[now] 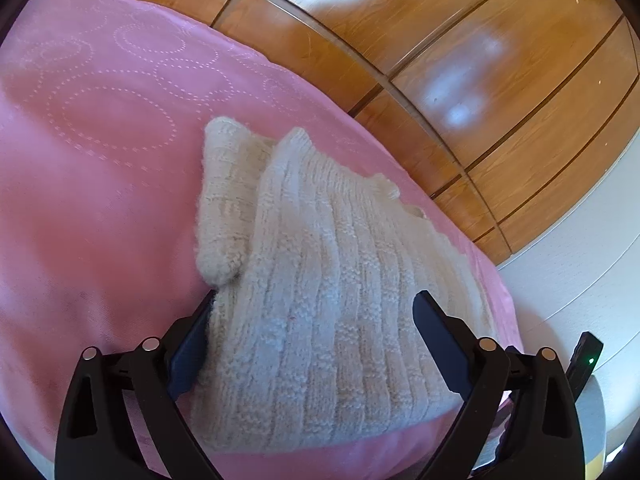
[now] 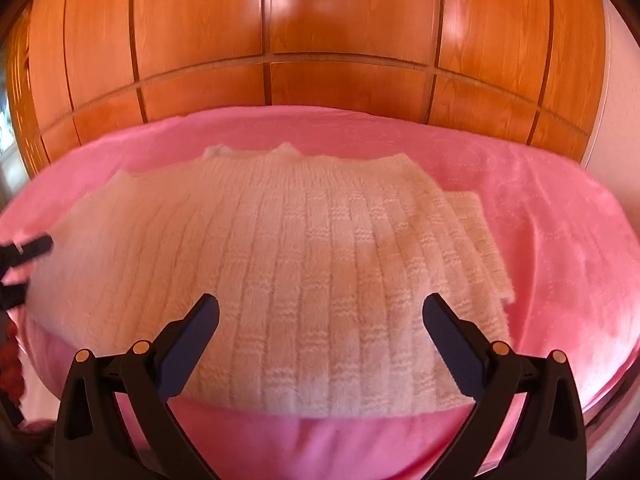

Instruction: Fold small clothes

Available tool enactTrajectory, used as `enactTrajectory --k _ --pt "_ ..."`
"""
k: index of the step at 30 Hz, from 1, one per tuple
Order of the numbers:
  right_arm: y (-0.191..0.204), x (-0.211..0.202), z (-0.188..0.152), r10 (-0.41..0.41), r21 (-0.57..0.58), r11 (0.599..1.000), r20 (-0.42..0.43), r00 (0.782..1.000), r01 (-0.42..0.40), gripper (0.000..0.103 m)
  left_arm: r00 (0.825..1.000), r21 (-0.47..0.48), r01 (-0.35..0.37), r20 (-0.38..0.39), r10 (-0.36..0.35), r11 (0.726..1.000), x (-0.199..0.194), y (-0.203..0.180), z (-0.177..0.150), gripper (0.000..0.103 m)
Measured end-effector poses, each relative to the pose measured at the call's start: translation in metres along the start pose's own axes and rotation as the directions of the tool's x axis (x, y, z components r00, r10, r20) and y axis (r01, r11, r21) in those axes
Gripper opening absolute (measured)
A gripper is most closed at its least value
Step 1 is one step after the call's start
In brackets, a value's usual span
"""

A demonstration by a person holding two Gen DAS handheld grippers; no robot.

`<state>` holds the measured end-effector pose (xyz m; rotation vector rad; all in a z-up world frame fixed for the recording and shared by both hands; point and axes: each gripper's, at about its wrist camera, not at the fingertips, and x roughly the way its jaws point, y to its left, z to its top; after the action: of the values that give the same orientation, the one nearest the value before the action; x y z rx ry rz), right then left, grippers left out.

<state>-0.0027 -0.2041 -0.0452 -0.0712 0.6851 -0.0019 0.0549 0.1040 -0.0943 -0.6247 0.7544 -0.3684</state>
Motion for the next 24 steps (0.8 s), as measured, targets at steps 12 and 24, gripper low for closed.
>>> enactTrajectory --k 12,24 --pt "-0.015 0.031 -0.021 -0.041 0.055 0.997 -0.079 0.996 0.045 0.101 0.998 0.011 -0.056 -0.007 0.056 0.998 0.011 -0.009 0.005 0.099" --pt "-0.012 0.035 -0.027 -0.063 0.078 0.995 -0.038 0.997 0.065 0.101 0.995 0.064 -0.094 -0.015 0.095 0.994 0.018 -0.015 0.004 0.099"
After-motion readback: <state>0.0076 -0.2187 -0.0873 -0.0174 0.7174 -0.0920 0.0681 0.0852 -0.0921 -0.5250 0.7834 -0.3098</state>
